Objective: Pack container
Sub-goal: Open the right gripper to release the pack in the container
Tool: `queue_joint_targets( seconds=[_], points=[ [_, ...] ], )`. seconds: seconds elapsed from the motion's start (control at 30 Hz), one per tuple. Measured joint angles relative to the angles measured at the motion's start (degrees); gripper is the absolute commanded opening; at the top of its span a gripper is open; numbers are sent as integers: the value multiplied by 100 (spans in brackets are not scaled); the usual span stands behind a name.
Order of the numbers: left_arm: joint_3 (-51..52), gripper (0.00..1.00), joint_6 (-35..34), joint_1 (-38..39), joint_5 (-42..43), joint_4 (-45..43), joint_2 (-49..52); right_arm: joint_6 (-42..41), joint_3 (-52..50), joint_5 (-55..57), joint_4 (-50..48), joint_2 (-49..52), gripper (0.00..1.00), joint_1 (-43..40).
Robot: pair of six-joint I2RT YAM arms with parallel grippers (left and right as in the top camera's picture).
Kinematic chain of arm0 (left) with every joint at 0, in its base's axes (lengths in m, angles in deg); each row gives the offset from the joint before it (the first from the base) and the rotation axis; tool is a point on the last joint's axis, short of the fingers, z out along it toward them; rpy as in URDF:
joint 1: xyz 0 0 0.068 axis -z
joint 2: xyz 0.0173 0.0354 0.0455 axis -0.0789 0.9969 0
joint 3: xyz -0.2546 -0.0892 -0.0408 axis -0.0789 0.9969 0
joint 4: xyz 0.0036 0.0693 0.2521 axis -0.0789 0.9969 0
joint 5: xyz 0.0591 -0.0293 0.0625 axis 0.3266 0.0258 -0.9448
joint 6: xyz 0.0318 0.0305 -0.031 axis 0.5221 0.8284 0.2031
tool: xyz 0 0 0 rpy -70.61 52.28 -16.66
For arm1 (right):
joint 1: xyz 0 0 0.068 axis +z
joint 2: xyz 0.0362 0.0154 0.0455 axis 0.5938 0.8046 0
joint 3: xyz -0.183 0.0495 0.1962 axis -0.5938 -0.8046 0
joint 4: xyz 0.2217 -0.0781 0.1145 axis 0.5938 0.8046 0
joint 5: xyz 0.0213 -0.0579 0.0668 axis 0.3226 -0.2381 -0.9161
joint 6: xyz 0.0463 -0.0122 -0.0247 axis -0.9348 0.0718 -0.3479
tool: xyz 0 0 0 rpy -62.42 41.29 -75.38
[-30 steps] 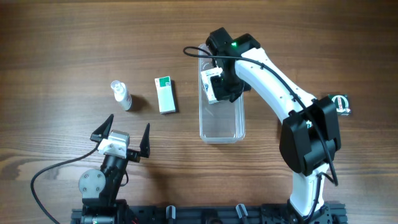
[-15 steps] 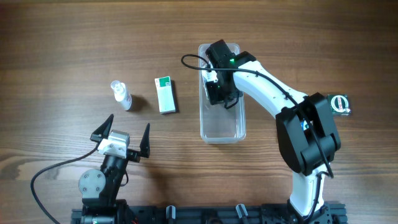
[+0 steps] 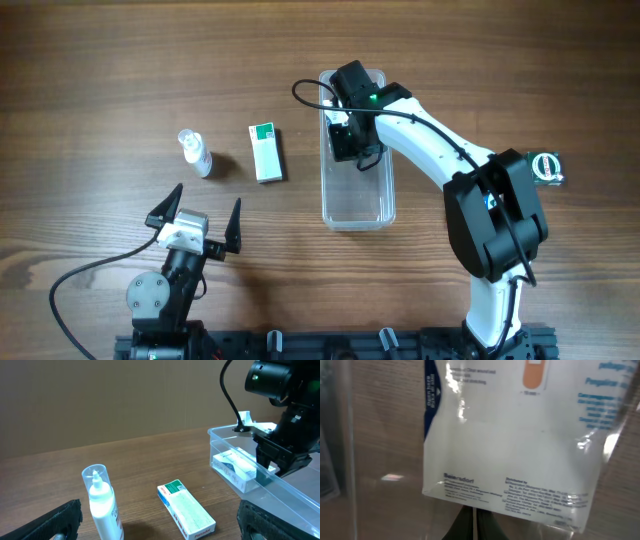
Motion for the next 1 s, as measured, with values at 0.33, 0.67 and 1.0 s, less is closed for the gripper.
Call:
queue_joint_targets(
  seconds=[0.33,0.67,1.0],
  points=[
    [0,100,0,0,0,0,0,66,216,262,258,-42,4,0],
    [0,100,0,0,0,0,0,87,492,1679,122,-470,4,-673],
    [0,100,0,0,0,0,0,214,492,1672,122,-470,4,-664]
  ],
)
